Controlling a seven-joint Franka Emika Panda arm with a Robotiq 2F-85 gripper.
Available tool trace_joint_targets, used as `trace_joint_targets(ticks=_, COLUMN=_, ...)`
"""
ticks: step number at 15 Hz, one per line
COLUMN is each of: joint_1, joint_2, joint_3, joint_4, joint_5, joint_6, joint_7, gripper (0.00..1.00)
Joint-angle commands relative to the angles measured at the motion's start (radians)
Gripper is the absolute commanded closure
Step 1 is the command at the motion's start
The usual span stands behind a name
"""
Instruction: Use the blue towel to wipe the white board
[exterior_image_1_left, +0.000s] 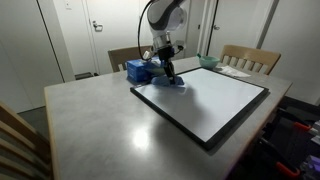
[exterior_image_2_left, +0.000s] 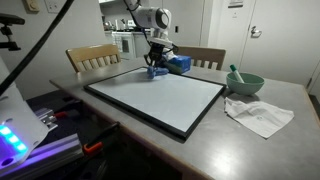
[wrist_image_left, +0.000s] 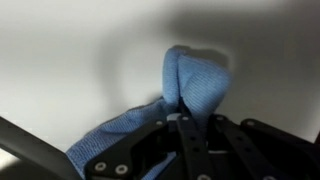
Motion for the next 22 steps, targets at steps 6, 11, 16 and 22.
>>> trace_joint_targets(ticks=6, joint_1=0.031, joint_2=0.035, joint_3=0.014, joint_4=0.079, joint_5=-0.014, joint_6=-0.03, joint_7=-0.02, gripper=0.88)
trace_joint_targets(ticks=11, joint_1=0.052, joint_2=0.068, joint_3=0.038, joint_4=0.107, joint_5=0.042, joint_6=-0.088, joint_7=0.046, gripper=0.97)
trace_joint_targets(ticks=16, joint_1=0.118, joint_2=0.044, joint_3=0.042, joint_4=0.049, joint_5=0.082, joint_6=-0.018, joint_7=0.221, gripper=0.97)
trace_joint_targets(ticks=22, joint_1=0.195, joint_2=0.036, joint_3=0.006, joint_4=0.034, joint_5=0.029, joint_6=0.102, joint_7=0.375, gripper=0.97)
